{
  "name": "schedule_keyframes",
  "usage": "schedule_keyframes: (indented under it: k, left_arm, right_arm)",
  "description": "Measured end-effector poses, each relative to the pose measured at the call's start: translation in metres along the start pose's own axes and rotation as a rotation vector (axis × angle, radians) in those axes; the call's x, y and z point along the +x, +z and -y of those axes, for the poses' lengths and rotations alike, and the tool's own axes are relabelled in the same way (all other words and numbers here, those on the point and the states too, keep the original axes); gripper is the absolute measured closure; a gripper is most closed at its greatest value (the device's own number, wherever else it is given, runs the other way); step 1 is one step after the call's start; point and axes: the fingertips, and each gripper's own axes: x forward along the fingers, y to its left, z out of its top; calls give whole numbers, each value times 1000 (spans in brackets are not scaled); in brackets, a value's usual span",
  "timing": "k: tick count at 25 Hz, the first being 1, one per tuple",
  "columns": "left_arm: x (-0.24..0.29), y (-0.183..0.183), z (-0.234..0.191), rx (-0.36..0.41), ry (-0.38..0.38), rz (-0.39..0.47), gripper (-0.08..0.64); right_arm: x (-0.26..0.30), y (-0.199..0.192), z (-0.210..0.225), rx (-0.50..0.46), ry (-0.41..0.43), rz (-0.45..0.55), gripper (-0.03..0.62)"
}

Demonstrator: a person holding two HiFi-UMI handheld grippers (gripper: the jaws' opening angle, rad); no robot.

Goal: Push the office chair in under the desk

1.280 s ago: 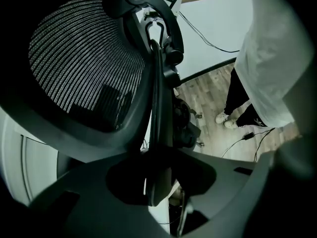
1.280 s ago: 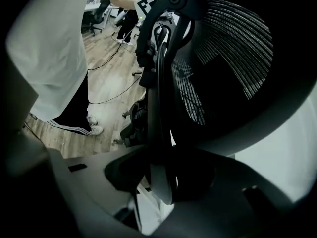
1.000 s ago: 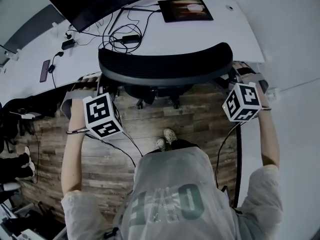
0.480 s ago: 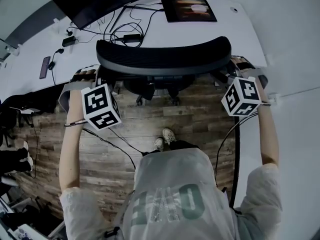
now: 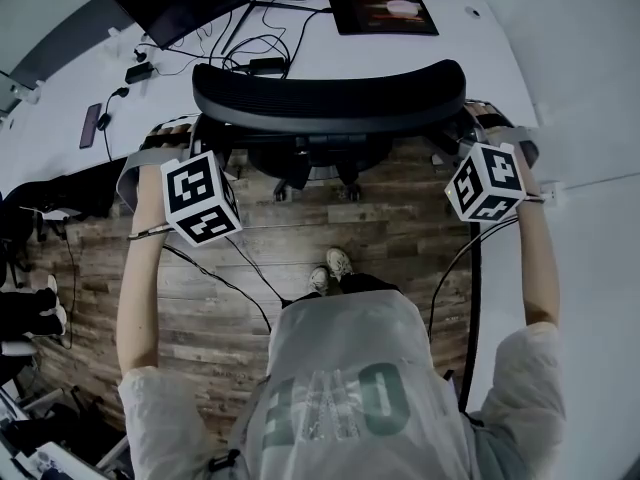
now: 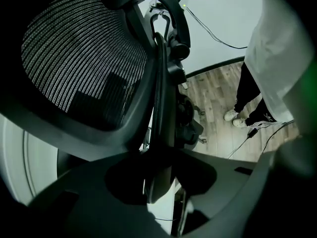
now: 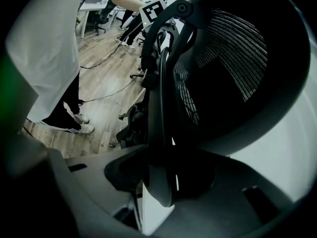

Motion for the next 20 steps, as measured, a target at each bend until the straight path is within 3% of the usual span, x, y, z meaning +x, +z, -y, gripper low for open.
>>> schedule_keyframes:
  k: [11,16,18,20]
  left_arm:
    - [3,-4,0,27,60,-22,402]
    - [-5,-1,-5,-37,119,4,391]
    - [-21,-3,-15,-77,144,28,325]
    - [-48,-2,-32,-145,204,82,325]
  right_arm:
    - [4,-1,3,8,-71,-31,440]
    - [2,-3,2,51,-102,-58,433]
    - [-8,-1,8,88,-128,-47,374]
    - [-28,9,22,153,-175,12,357]
